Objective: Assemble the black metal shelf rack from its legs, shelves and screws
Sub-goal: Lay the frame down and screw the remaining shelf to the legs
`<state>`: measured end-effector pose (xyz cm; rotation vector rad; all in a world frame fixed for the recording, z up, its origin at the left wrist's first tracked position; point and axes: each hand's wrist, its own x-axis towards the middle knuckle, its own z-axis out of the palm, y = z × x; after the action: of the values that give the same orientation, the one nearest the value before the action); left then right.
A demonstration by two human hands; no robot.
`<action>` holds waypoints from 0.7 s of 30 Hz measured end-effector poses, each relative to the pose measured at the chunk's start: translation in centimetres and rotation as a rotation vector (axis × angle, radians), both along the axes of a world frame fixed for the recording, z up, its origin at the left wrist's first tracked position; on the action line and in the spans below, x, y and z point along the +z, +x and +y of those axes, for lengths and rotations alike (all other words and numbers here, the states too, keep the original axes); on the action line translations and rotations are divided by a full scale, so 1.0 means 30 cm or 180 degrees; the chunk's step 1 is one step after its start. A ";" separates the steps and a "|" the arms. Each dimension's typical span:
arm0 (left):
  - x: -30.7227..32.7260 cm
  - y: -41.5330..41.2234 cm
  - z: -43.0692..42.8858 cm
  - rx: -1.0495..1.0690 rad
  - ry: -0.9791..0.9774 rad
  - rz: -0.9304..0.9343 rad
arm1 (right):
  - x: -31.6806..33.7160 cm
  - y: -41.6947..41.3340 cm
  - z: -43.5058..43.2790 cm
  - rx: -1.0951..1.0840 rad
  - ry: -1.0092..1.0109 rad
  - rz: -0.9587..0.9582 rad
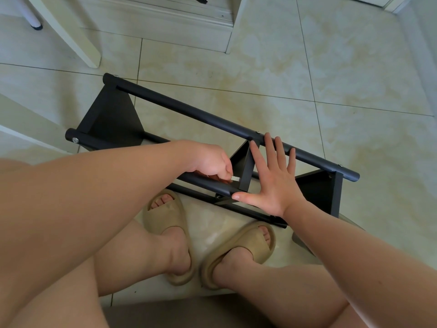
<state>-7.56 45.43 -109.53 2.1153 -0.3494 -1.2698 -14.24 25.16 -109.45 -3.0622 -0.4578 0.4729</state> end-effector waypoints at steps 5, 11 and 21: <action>0.014 0.010 0.005 -0.0437 0.0139 -0.0167 | -0.001 0.001 0.000 -0.0005 0.0042 -0.0007; 0.035 0.021 0.013 -0.0343 -0.0033 -0.0582 | -0.006 0.003 -0.003 0.0002 0.0065 -0.0020; 0.018 0.001 -0.055 0.1282 -0.0517 0.0545 | -0.006 0.004 -0.003 0.0005 0.0081 -0.0029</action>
<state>-7.53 43.79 -108.99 1.8092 0.0473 -1.1298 -14.12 25.07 -109.63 -3.0410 -0.4628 0.4496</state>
